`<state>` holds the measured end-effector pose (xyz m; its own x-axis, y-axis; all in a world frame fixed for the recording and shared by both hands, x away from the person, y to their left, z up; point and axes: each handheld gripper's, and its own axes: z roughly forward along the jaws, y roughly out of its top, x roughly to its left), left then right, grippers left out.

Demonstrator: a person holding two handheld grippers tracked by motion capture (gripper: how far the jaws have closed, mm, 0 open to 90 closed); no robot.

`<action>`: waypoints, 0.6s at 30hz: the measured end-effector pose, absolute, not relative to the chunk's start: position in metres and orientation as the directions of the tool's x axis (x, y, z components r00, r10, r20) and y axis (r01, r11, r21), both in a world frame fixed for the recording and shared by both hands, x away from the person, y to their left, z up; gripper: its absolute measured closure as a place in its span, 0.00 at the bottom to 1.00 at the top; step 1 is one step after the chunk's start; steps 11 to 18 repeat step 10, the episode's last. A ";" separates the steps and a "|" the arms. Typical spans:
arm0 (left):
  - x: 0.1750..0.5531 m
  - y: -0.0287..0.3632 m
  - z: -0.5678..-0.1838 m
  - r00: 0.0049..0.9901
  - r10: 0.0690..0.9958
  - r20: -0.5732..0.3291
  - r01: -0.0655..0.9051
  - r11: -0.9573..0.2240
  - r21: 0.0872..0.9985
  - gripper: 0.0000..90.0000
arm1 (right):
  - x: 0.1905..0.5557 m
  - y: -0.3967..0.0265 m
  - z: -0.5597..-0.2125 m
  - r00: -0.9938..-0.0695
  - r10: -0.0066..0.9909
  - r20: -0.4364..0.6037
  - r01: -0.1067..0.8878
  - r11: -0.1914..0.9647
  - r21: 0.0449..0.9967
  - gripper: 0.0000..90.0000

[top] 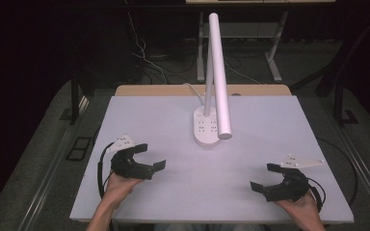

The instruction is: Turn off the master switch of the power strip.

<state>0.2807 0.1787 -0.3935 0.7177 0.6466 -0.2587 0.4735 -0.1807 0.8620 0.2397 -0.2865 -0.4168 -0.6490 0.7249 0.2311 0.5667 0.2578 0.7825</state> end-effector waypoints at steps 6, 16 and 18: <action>0.272 0.182 -0.408 0.717 0.641 -0.272 0.492 -0.189 0.850 0.00 | 0.239 -0.286 -0.417 -0.648 0.725 0.233 0.570 0.258 0.780 0.00; 0.267 0.179 -0.415 0.725 0.631 -0.277 0.502 -0.207 0.840 0.00 | 0.240 -0.286 -0.418 -0.644 0.727 0.237 0.574 0.256 0.778 0.00; 0.267 0.179 -0.415 0.725 0.631 -0.277 0.502 -0.207 0.840 0.00 | 0.240 -0.286 -0.418 -0.644 0.727 0.237 0.574 0.256 0.778 0.00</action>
